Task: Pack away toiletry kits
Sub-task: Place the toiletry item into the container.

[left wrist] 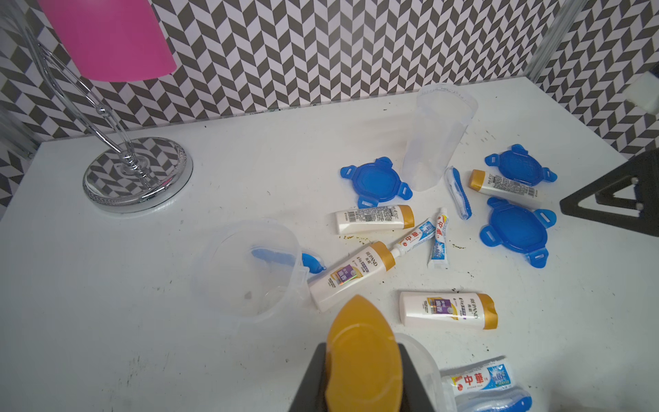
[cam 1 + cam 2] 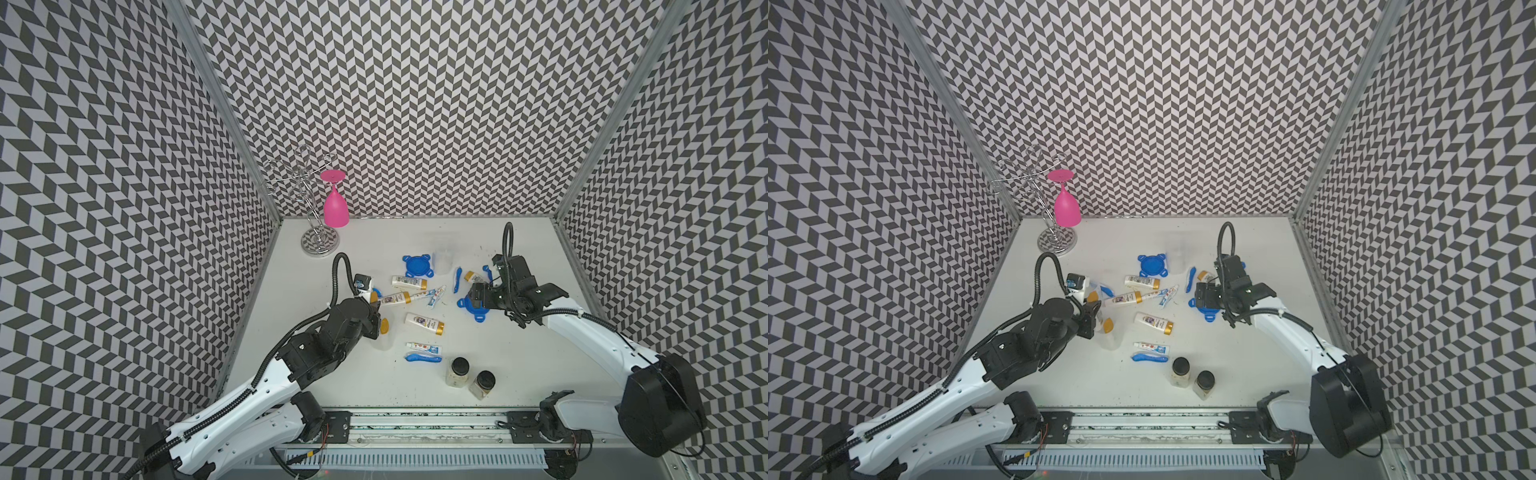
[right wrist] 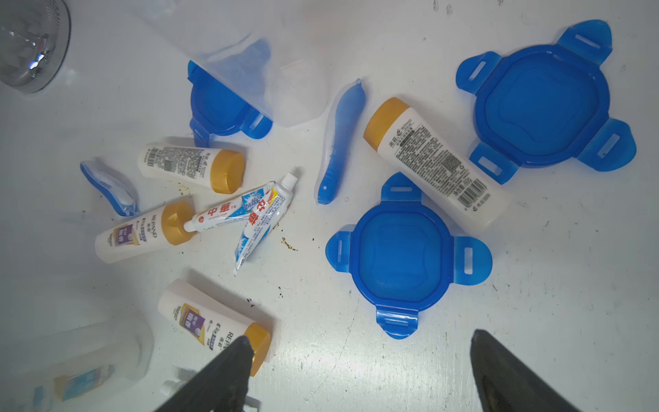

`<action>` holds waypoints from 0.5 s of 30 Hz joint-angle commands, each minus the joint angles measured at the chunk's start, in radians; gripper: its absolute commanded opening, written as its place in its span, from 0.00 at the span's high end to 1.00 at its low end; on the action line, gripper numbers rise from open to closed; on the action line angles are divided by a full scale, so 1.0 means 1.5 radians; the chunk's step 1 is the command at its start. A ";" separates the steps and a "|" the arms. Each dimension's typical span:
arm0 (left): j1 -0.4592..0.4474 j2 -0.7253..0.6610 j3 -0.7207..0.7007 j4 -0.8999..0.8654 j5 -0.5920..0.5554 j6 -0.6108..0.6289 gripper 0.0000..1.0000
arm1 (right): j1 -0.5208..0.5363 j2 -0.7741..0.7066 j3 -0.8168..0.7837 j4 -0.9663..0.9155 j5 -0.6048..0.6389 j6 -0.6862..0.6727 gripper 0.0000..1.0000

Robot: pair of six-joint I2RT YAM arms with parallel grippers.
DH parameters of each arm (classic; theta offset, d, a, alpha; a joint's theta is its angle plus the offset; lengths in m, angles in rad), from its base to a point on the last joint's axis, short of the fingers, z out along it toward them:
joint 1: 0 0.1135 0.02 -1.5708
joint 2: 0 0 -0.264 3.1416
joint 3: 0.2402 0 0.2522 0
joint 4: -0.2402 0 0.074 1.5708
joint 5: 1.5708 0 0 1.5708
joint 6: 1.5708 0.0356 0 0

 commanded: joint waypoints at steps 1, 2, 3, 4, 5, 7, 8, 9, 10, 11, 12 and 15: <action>-0.004 -0.010 -0.008 0.007 -0.016 -0.030 0.89 | -0.016 0.028 0.028 0.018 0.007 -0.026 0.07; -0.004 -0.014 -0.010 0.007 -0.017 -0.031 0.88 | -0.020 0.037 0.038 0.019 0.009 -0.034 0.07; -0.005 -0.017 -0.012 0.007 -0.017 -0.032 0.88 | -0.023 0.043 0.044 0.020 0.009 -0.038 0.07; -0.005 -0.018 -0.012 0.008 -0.017 -0.032 0.86 | -0.025 0.049 0.049 0.024 0.009 -0.041 0.08; -0.005 -0.018 -0.013 0.009 -0.018 -0.032 0.82 | -0.025 0.053 0.053 0.026 0.009 -0.043 0.08; -0.005 -0.015 -0.012 0.009 -0.016 -0.032 0.77 | -0.025 0.059 0.053 0.029 0.002 -0.043 0.08; -0.005 -0.013 -0.011 0.009 -0.015 -0.032 0.75 | -0.025 0.061 0.050 0.029 -0.002 -0.043 0.08; -0.005 -0.014 -0.011 0.009 -0.016 -0.033 0.73 | -0.025 0.063 0.046 0.029 -0.004 -0.043 0.08; -0.005 -0.014 -0.012 0.010 -0.015 -0.034 0.71 | -0.025 0.064 0.037 0.031 -0.003 -0.043 0.08; -0.005 -0.015 -0.012 0.010 -0.014 -0.036 0.69 | -0.026 0.064 0.030 0.034 -0.001 -0.044 0.08; -0.005 -0.017 -0.013 0.010 -0.015 -0.037 0.68 | -0.026 0.066 0.024 0.035 -0.001 -0.044 0.08; -0.005 -0.019 -0.014 0.006 -0.008 -0.040 0.67 | -0.026 0.076 0.021 0.040 -0.012 -0.054 0.09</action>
